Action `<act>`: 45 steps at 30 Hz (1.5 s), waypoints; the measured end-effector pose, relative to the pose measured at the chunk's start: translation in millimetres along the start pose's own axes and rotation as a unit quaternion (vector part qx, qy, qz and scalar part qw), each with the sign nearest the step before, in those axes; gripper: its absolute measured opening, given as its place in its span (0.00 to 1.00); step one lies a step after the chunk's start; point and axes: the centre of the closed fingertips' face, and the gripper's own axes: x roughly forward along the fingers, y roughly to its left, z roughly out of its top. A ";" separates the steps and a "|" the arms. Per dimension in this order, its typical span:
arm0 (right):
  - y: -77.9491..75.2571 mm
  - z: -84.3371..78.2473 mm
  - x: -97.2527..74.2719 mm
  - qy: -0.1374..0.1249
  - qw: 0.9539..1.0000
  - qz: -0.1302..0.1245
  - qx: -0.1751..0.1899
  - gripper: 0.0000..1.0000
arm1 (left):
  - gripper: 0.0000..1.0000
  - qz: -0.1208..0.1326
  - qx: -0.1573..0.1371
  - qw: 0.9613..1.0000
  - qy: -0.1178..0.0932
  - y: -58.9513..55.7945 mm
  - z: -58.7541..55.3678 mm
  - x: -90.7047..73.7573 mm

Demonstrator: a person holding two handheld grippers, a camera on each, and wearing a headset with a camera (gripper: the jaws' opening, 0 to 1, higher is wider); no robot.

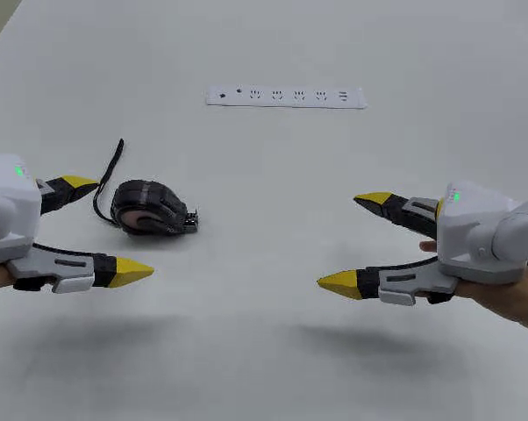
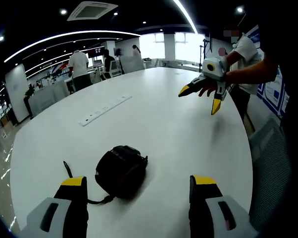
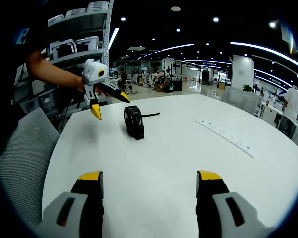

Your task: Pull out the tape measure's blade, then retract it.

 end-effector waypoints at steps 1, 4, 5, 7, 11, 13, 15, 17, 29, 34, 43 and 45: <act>0.5 0.8 2.6 0.001 1.000 0.004 -0.003 0.77 | 0.81 -0.003 0.003 1.000 0.002 1.3 -0.2 1.2; 1.3 1.7 9.0 0.006 1.000 0.013 -0.009 0.76 | 0.78 -0.010 0.012 1.000 0.007 4.1 -1.0 3.8; 1.6 2.2 11.6 0.007 1.000 0.017 -0.013 0.75 | 0.78 -0.013 0.014 1.000 0.010 5.3 -1.4 5.1; 1.4 3.2 15.9 0.008 1.000 0.023 -0.017 0.74 | 0.77 -0.018 0.019 1.000 0.015 6.5 -2.6 7.0; 0.3 5.5 23.5 0.009 0.999 0.031 -0.024 0.70 | 0.73 -0.029 0.028 0.999 0.024 9.2 -4.6 10.6; -0.2 7.2 27.7 0.009 0.999 0.035 -0.025 0.69 | 0.70 -0.034 0.036 0.998 0.029 10.3 -4.8 11.9; -1.5 9.6 32.1 0.006 0.999 0.040 -0.026 0.68 | 0.69 -0.037 0.043 0.998 0.032 12.1 -4.2 13.8; -3.1 12.5 36.4 0.004 0.999 0.041 -0.026 0.66 | 0.68 -0.040 0.046 0.998 0.035 14.1 -4.0 15.8; -10.7 14.7 60.9 0.009 0.997 0.068 -0.042 0.57 | 0.58 -0.064 0.077 0.993 0.067 20.8 -10.6 28.6; -11.2 16.6 70.7 0.015 0.996 0.079 -0.049 0.54 | 0.54 -0.075 0.092 0.990 0.081 22.3 -13.6 32.8; -12.8 23.7 90.7 0.018 0.994 0.090 -0.061 0.48 | 0.44 -0.092 0.110 0.984 0.101 26.6 -17.1 37.7; -12.3 24.6 95.4 0.020 0.994 0.092 -0.062 0.47 | 0.42 -0.096 0.114 0.983 0.106 27.3 -17.5 38.5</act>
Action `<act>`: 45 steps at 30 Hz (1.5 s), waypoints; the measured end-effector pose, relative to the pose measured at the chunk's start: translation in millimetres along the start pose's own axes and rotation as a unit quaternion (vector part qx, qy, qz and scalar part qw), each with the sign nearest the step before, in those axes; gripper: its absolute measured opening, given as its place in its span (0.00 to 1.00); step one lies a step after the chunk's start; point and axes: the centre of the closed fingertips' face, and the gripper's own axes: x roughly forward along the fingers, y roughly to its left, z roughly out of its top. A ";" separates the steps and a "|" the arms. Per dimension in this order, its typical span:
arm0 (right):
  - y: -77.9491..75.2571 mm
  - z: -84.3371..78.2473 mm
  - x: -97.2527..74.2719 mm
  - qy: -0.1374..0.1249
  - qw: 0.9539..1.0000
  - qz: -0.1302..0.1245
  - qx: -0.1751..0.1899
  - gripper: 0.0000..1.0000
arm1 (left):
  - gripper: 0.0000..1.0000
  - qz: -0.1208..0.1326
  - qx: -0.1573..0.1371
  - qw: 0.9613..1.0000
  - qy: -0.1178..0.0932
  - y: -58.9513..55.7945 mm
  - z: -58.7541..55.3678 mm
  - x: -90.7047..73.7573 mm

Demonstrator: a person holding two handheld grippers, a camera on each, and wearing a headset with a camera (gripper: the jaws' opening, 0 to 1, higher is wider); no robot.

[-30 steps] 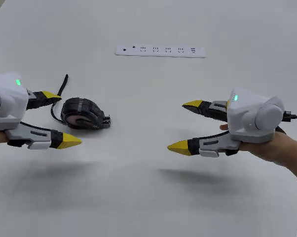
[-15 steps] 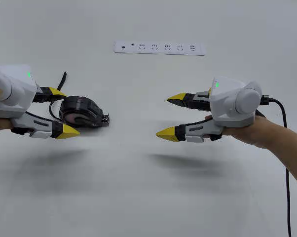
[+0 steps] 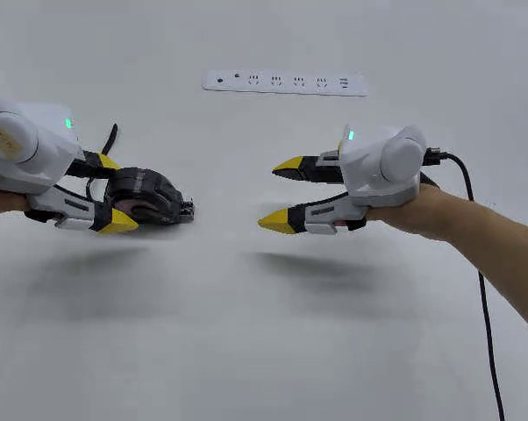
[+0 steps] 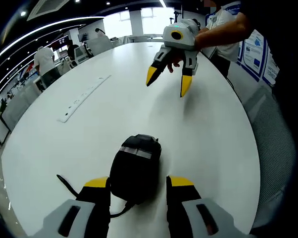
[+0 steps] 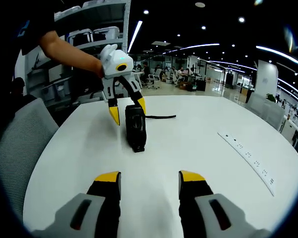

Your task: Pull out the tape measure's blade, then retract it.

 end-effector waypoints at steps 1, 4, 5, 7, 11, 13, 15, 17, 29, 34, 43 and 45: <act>0.3 0.3 2.2 0.001 1.000 0.002 -0.001 0.46 | 0.41 -0.001 0.002 1.000 0.002 0.5 -0.1 0.2; 1.1 1.4 9.6 0.003 1.000 0.008 -0.002 0.45 | 0.37 -0.004 0.008 1.000 0.005 2.7 -0.1 1.3; 1.8 1.9 12.8 0.004 1.000 0.011 -0.002 0.45 | 0.37 -0.006 0.009 1.000 0.007 3.5 0.0 2.1; 3.0 2.4 18.4 0.006 1.000 0.017 -0.004 0.44 | 0.34 -0.007 0.015 1.000 0.011 5.0 -0.7 3.0; 2.9 5.2 25.6 0.006 1.000 0.017 -0.010 0.41 | 0.32 -0.018 0.020 1.000 0.015 5.5 -1.5 3.8; 3.1 6.9 29.5 0.005 1.000 0.020 -0.010 0.40 | 0.31 -0.024 0.024 0.999 0.015 5.3 -1.5 4.4; 3.6 7.2 33.2 0.006 1.000 0.023 -0.011 0.40 | 0.31 -0.030 0.025 0.999 0.012 5.1 -2.1 4.6; 4.2 7.9 36.6 0.006 1.000 0.026 -0.010 0.39 | 0.31 -0.035 0.024 0.999 0.011 4.7 -2.3 4.7; 12.3 13.1 60.8 0.010 0.999 0.045 -0.017 0.36 | 0.29 -0.048 0.023 0.999 0.013 4.5 -2.8 6.1; 14.7 15.8 69.8 0.012 0.998 0.051 -0.023 0.34 | 0.29 -0.049 0.020 0.999 0.013 4.6 -3.6 6.3; 22.2 16.9 87.2 0.024 0.997 0.067 -0.037 0.29 | 0.29 -0.053 0.015 0.998 0.019 3.9 -4.0 6.9; 23.6 15.9 90.7 0.028 0.996 0.070 -0.042 0.27 | 0.29 -0.053 0.015 0.998 0.019 4.0 -3.9 7.1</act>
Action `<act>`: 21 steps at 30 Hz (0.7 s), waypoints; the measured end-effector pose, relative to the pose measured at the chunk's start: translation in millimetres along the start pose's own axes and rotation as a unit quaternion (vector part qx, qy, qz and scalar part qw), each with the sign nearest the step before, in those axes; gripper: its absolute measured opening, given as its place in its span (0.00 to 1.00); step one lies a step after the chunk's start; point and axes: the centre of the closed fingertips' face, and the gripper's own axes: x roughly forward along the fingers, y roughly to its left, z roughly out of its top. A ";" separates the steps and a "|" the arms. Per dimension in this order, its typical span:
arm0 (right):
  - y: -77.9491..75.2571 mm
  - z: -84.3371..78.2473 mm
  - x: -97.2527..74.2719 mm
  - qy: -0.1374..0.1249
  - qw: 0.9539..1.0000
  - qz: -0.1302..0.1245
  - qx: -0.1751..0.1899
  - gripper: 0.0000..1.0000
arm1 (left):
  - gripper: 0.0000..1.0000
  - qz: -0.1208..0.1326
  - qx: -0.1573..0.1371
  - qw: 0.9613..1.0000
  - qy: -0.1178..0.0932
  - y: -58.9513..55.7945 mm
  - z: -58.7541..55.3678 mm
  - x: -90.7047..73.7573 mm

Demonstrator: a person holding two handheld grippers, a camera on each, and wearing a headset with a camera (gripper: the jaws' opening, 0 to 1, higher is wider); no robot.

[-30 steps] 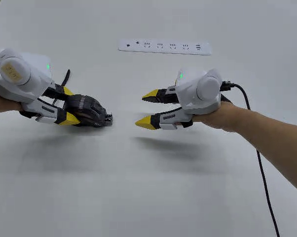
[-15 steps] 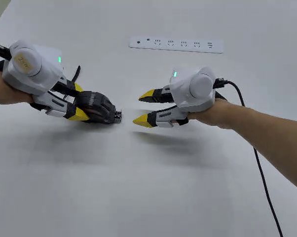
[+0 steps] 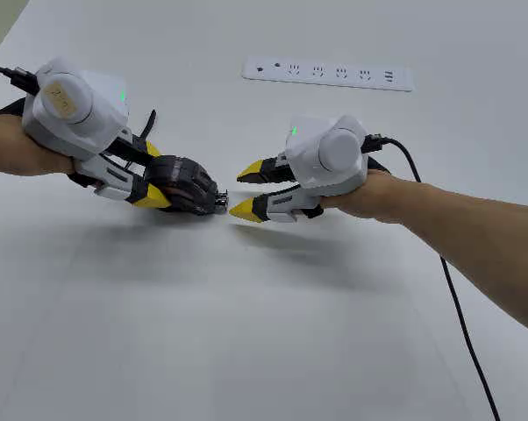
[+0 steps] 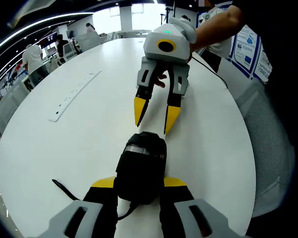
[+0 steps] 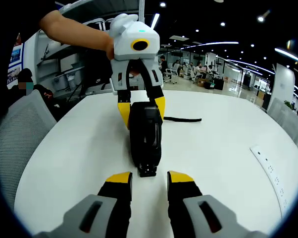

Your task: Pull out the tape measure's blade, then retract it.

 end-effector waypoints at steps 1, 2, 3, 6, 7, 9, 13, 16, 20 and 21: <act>0.4 -0.2 1.3 0.002 1.000 0.001 -0.001 0.27 | 0.29 0.000 0.000 1.000 0.000 0.1 0.0 0.0; 0.8 -0.6 3.3 0.004 1.000 0.002 -0.003 0.26 | 0.29 0.000 0.000 1.000 0.000 0.1 0.1 0.0; 0.9 -0.9 4.8 0.006 1.000 0.003 -0.005 0.25 | 0.29 0.000 0.001 1.000 0.000 0.2 0.1 0.0; 1.6 -1.5 9.1 0.010 1.000 0.005 -0.005 0.23 | 0.29 -0.001 0.000 1.000 0.000 0.4 0.0 0.1; 1.8 -1.7 11.2 0.011 1.000 0.005 -0.007 0.23 | 0.29 -0.001 0.000 1.000 0.000 0.5 0.0 0.1; 2.4 -2.9 14.9 0.014 1.000 0.008 -0.010 0.22 | 0.29 -0.001 -0.001 1.000 -0.001 0.7 -0.1 0.2; 5.0 -3.9 21.7 0.020 1.000 0.011 -0.016 0.19 | 0.29 -0.001 -0.002 1.000 -0.001 0.8 0.0 0.4; 1.3 -3.9 23.0 0.021 1.000 0.004 -0.013 0.17 | 0.29 -0.001 -0.003 1.000 0.000 1.1 -0.2 0.4; 0.9 -4.6 23.4 0.023 1.000 0.006 -0.014 0.15 | 0.29 -0.001 -0.007 1.000 0.000 1.5 -0.3 0.5; 0.6 -4.8 23.5 0.022 1.000 0.008 -0.011 0.15 | 0.29 -0.001 -0.007 1.000 0.000 1.4 -0.2 0.5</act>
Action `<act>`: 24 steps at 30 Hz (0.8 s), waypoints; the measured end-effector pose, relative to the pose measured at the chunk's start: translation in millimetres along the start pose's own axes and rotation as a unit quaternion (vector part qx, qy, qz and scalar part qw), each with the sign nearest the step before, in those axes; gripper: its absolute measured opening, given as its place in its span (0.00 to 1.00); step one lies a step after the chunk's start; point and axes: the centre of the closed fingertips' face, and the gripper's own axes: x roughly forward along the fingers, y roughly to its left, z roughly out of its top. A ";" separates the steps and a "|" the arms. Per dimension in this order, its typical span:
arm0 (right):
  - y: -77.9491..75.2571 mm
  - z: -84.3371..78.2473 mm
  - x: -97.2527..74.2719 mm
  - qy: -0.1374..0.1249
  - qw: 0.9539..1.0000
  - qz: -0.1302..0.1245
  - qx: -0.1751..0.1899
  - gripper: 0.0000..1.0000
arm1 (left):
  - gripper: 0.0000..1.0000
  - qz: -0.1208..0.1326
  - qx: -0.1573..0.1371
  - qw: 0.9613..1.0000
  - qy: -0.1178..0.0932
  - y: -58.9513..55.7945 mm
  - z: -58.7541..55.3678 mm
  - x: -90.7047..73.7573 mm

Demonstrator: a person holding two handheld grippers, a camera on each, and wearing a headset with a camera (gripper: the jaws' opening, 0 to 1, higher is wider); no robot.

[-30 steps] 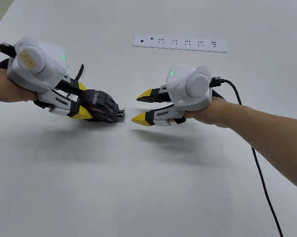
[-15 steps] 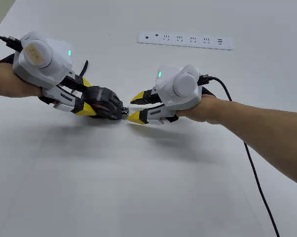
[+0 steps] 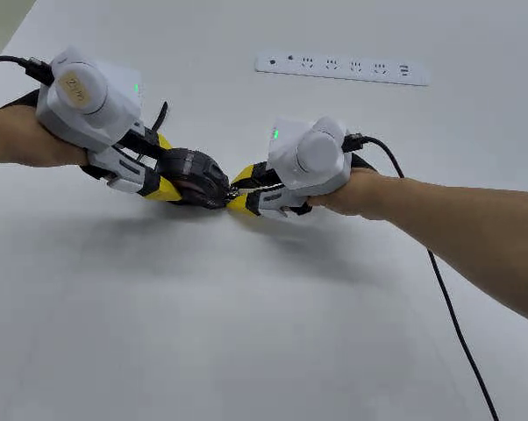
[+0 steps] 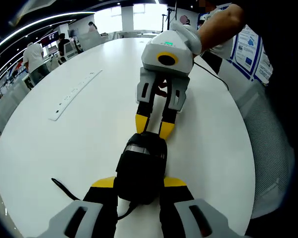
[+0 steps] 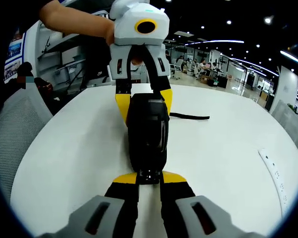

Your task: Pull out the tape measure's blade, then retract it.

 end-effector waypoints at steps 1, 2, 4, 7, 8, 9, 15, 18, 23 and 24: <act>-0.2 -0.5 0.2 -0.001 1.000 0.002 0.004 0.15 | 0.29 0.000 -0.001 1.000 0.000 0.0 0.1 0.0; 0.0 -0.5 0.1 -0.001 1.000 0.003 0.004 0.15 | 0.29 0.000 -0.001 1.000 0.000 0.0 0.1 0.0; -0.3 -0.9 0.3 -0.002 1.000 0.004 0.000 0.14 | 0.29 0.000 -0.002 1.000 0.000 0.0 0.1 0.1; -1.1 -1.6 0.7 0.001 1.000 0.004 -0.011 0.13 | 0.29 -0.001 -0.003 1.000 0.000 0.2 0.1 0.1; -1.1 -1.6 0.7 0.001 1.000 0.004 -0.012 0.13 | 0.29 -0.001 -0.003 1.000 0.000 0.2 0.1 0.1; -1.2 -1.6 0.7 0.002 1.000 0.004 -0.013 0.13 | 0.29 -0.001 -0.004 1.000 0.000 0.2 0.1 0.1; -2.2 -2.1 0.4 0.018 0.999 0.002 -0.038 0.12 | 0.29 -0.005 0.002 1.000 -0.003 0.5 -0.5 -0.1; -3.1 -0.3 -0.5 0.020 0.999 0.001 -0.044 0.12 | 0.29 -0.004 0.002 1.000 -0.002 0.6 -1.8 -1.1; -4.1 0.7 -1.0 0.021 0.999 0.000 -0.047 0.12 | 0.28 -0.003 0.001 1.000 -0.001 0.7 -2.5 -1.6; -4.5 1.3 -1.3 0.022 0.999 0.000 -0.050 0.12 | 0.28 -0.002 0.001 1.000 -0.002 0.7 -2.9 -2.0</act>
